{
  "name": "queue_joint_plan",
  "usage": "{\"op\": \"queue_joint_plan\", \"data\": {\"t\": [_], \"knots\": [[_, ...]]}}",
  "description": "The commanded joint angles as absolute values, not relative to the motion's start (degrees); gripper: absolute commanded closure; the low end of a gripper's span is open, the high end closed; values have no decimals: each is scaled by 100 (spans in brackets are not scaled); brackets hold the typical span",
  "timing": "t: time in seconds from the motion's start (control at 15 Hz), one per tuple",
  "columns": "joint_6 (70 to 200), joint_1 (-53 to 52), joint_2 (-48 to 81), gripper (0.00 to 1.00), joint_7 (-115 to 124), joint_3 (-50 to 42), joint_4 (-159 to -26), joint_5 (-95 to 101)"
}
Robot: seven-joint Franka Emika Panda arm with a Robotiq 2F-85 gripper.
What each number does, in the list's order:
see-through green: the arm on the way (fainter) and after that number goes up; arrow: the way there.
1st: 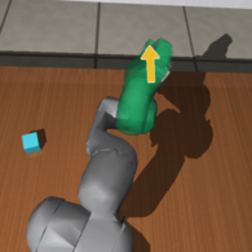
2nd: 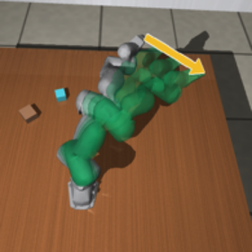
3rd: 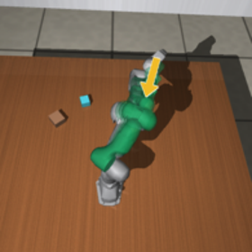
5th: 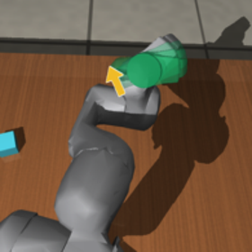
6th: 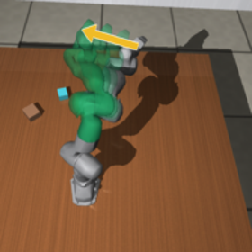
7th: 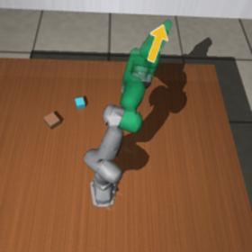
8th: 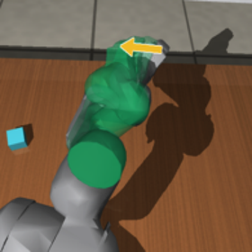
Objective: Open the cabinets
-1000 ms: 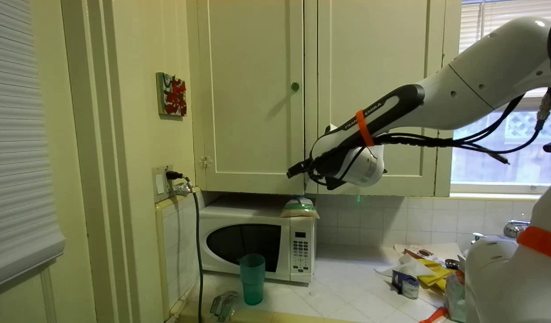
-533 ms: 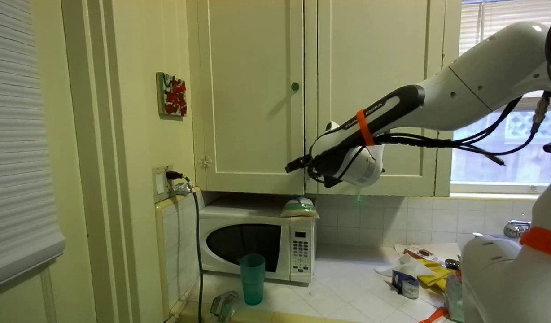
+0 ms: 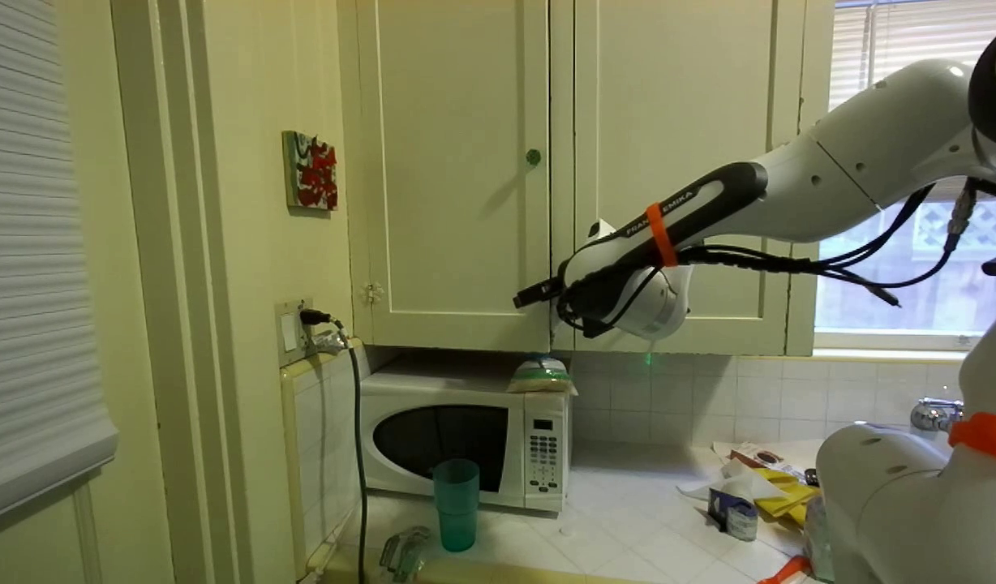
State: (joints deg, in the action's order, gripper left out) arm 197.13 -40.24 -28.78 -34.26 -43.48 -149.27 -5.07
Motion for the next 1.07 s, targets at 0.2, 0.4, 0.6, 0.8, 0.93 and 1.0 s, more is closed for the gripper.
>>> {"op": "queue_joint_plan", "data": {"t": [0.2, 0.4, 0.6, 0.8, 0.93, 1.0], "knots": [[19067, -4735, -3546, 0, -3304, -4949, -14912, -460], [18581, -4888, -3825, 0, -3218, -5022, -14892, -554], [18185, -4936, -3903, 0, -2536, -5085, -14875, 86], [18013, -5055, -3841, 0, -2325, -5035, -14865, 38], [18032, -5024, -3661, 0, -2137, -4928, -14867, -42], [18115, -4994, -3568, 0, -2031, -4867, -14870, -67]]}}
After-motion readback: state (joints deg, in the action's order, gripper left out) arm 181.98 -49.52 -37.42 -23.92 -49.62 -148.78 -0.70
